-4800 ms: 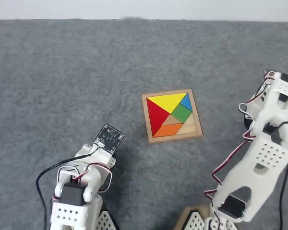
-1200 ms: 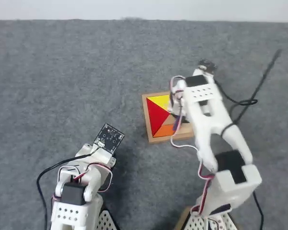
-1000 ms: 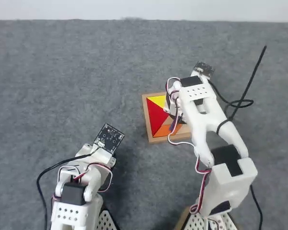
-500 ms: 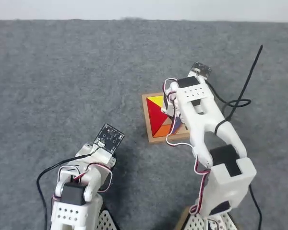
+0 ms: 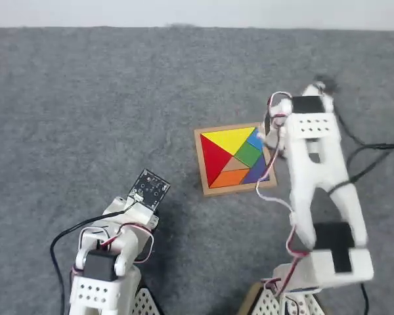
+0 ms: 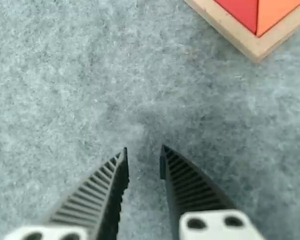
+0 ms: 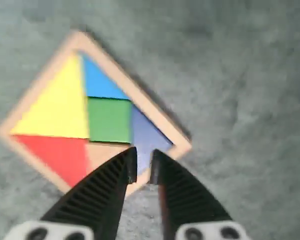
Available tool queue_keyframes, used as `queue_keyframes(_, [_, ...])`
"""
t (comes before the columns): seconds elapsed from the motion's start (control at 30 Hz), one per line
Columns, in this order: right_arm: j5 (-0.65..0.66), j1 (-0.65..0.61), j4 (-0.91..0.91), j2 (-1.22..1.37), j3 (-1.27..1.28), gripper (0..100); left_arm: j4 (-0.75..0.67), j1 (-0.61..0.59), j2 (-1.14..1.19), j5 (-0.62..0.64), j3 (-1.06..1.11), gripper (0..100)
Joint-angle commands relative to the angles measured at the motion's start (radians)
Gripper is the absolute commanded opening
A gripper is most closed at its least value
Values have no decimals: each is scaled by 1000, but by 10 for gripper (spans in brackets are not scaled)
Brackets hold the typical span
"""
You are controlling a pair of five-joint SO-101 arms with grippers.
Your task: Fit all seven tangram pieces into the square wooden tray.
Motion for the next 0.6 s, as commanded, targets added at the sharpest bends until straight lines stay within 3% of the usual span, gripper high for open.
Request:
queue_keyframes(0.0, [110,-48,-85,-101,-58,32,5,-8,-12,-11,-13,98])
queue_keyframes(0.27, [241,-183,-131,71,-54,9,5,-8,-12,-11,-13,98])
queue_keyframes(0.4, [305,-137,-140,124,-60,6,5,-8,-12,-11,-13,98])
queue_keyframes(0.57, [345,-58,-140,13,-3,6,5,-8,-12,-11,-13,98])
